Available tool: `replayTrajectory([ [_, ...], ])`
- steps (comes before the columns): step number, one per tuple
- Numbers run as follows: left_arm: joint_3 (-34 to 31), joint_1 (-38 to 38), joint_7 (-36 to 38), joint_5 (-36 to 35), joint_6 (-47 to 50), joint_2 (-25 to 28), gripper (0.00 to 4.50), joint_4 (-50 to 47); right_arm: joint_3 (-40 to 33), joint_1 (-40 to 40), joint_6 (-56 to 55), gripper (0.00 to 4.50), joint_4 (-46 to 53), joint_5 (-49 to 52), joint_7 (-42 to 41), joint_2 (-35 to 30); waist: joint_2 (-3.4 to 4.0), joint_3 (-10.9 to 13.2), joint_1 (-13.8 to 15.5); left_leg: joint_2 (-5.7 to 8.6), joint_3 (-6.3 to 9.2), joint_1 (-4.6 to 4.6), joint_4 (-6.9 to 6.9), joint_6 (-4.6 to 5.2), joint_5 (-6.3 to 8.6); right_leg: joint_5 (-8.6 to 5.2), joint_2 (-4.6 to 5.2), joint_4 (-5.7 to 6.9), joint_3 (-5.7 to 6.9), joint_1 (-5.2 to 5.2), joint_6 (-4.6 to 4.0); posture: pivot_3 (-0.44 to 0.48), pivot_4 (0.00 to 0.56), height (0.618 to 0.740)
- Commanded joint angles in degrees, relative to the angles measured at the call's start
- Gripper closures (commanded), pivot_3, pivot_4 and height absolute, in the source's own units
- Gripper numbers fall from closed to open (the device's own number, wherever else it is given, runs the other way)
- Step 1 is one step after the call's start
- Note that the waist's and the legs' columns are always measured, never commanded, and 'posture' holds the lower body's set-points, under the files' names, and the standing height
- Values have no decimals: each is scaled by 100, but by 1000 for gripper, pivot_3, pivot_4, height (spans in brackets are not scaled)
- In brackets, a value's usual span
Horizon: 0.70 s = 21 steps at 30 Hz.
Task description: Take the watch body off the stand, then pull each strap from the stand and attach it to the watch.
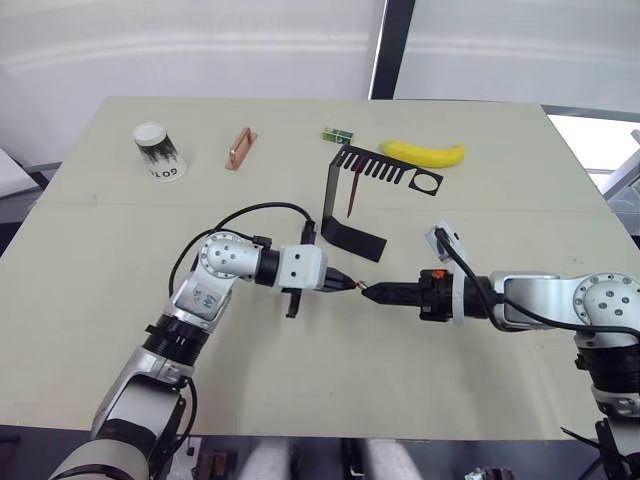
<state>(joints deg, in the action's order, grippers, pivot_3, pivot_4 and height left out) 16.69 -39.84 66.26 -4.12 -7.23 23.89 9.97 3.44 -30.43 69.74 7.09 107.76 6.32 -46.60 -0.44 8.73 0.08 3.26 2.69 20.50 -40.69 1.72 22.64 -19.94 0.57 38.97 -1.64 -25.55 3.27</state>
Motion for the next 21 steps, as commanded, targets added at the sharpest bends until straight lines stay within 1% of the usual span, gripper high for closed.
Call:
replayTrajectory([
  [1,50,-190,-90,-40,23,-164,4500,-186,34,-119,-66,2987,345,238,-90,29,0,0,-1,0,0,0,0,0,0,0,0,0,0,0,0,0,150,740],
  [21,67,-211,-90,32,35,-223,4500,-122,72,-115,-148,2987,416,156,-71,72,0,0,0,0,0,1,0,1,0,1,0,-2,0,0,1,0,150,740],
])
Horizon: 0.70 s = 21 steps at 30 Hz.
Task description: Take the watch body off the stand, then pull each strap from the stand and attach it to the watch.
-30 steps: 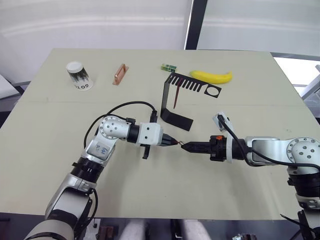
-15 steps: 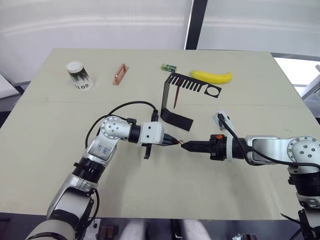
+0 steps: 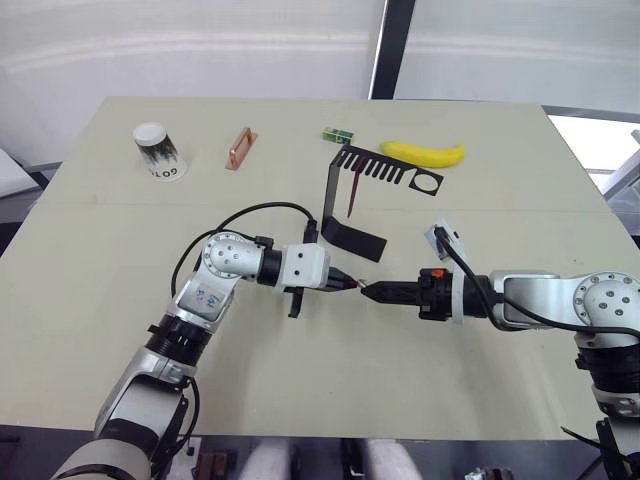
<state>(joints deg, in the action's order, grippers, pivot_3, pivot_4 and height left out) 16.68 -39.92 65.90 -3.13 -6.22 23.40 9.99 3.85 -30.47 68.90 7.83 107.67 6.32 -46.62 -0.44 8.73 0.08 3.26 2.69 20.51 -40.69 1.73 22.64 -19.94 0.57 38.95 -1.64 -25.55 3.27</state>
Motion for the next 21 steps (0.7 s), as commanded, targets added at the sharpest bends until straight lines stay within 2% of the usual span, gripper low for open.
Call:
replayTrajectory([
  [1,64,-209,-52,-65,-70,-177,4500,-116,36,-116,-68,2987,338,162,-72,74,0,0,0,0,0,0,0,0,0,0,0,0,0,0,0,0,150,740],
  [21,67,-277,-46,-56,-83,-226,4500,-44,15,-85,-91,2987,305,143,-87,54,0,0,2,0,0,1,0,1,0,1,0,-2,0,0,1,0,150,740],
])
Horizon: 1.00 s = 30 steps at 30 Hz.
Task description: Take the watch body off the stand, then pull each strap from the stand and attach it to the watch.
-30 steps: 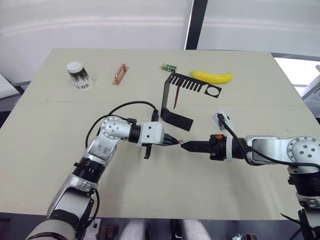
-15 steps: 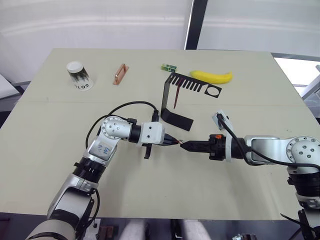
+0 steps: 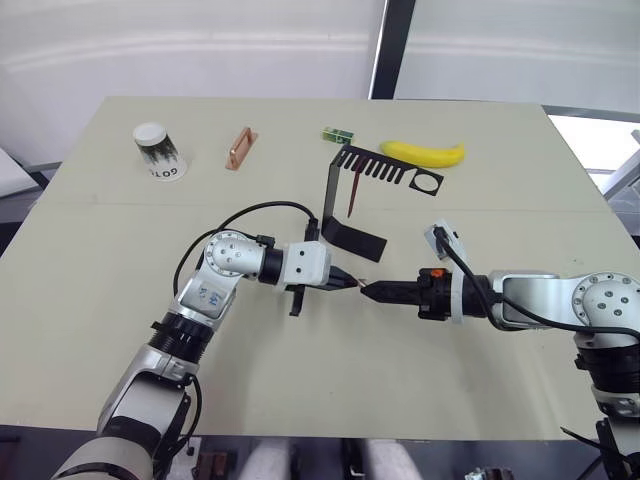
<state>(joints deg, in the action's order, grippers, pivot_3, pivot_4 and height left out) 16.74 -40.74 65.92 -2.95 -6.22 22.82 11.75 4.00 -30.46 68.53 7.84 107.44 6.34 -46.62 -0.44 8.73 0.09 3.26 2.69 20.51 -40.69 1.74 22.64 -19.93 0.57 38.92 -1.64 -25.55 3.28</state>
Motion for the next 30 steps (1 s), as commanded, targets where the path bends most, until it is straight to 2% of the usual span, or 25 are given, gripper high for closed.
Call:
replayTrajectory([
  [1,62,-197,-47,-75,-79,-171,4500,-223,-1,-87,-58,2987,298,170,-83,56,0,0,0,0,0,0,0,0,0,0,0,0,0,0,0,0,150,740],
  [30,59,-221,-45,-88,25,-187,4500,-246,-35,-32,-99,2987,288,185,-53,41,0,0,1,0,0,0,0,0,0,0,0,-1,0,0,0,0,150,740],
])
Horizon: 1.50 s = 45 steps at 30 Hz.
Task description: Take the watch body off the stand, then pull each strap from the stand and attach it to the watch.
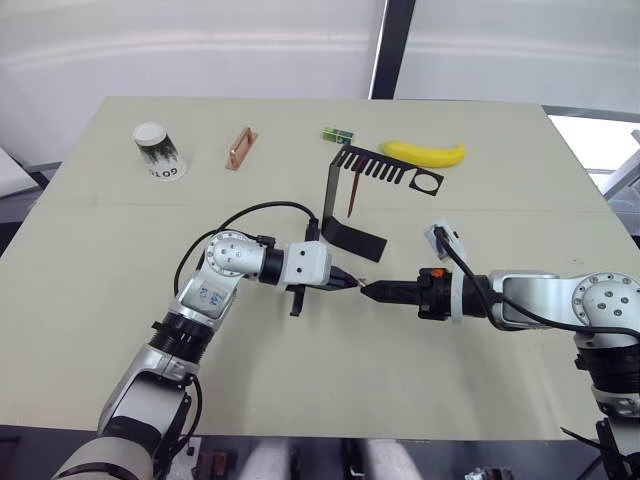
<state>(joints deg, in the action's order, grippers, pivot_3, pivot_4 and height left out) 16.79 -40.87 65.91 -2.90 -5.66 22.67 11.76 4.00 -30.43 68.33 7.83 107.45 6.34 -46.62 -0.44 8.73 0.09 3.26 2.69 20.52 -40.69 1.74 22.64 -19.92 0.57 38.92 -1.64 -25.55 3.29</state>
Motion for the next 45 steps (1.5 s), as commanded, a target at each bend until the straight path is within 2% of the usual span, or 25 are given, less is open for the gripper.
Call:
replayTrajectory([
  [1,54,-209,-44,-92,-24,-169,4500,-246,-36,-33,-81,2987,287,187,-56,39,0,0,0,0,0,0,0,0,0,0,0,0,0,0,0,0,150,740],
  [13,37,-197,-10,-168,107,-168,4500,-304,-22,-37,-117,2987,307,179,-50,37,0,0,0,0,0,0,0,0,0,0,0,0,0,0,0,0,150,740],
  [16,-57,-109,171,-406,444,-45,3474,-502,-49,-26,-122,2987,334,177,-61,11,0,0,0,0,0,1,0,0,0,0,0,0,0,0,0,0,150,740],
  [20,-285,135,574,-731,869,510,1576,-895,-175,21,-127,2987,421,220,-144,-139,-3,2,-32,-1,3,4,-1,0,0,0,0,-3,3,0,0,0,150,740],
  [23,-580,281,989,-1276,1497,1074,23,-1198,-321,92,-77,2987,559,51,-384,-310,-1,4,-31,-4,3,1,3,0,0,2,-2,-2,4,0,-3,0,150,740],
  [27,-841,308,1319,-1962,2382,1480,23,-1460,-411,193,-46,2987,1164,-1111,-1324,-583,-1,4,19,-4,6,8,-2,4,1,5,0,-13,7,2,1,0,150,740],
  [32,-1082,168,1196,-2370,3025,1554,23,-1487,-56,456,-1159,2987,2299,-3700,-3163,-1034,-1,4,114,-3,13,17,-7,14,7,13,-1,-37,14,6,14,0,150,740],
  [40,-1046,62,1242,-2353,2912,1555,23,-1444,374,1062,-3293,2987,2771,-6654,-4608,-1199,-1,4,131,-2,13,23,-20,16,8,16,-3,-35,15,2,17,0,150,740],
  [45,-1036,-29,1189,-2220,2568,1453,23,-1270,435,1425,-4624,2987,2592,-7942,-5215,-1153,-1,4,125,-2,11,22,-23,15,7,17,-4,-33,16,0,15,0,150,740],
])
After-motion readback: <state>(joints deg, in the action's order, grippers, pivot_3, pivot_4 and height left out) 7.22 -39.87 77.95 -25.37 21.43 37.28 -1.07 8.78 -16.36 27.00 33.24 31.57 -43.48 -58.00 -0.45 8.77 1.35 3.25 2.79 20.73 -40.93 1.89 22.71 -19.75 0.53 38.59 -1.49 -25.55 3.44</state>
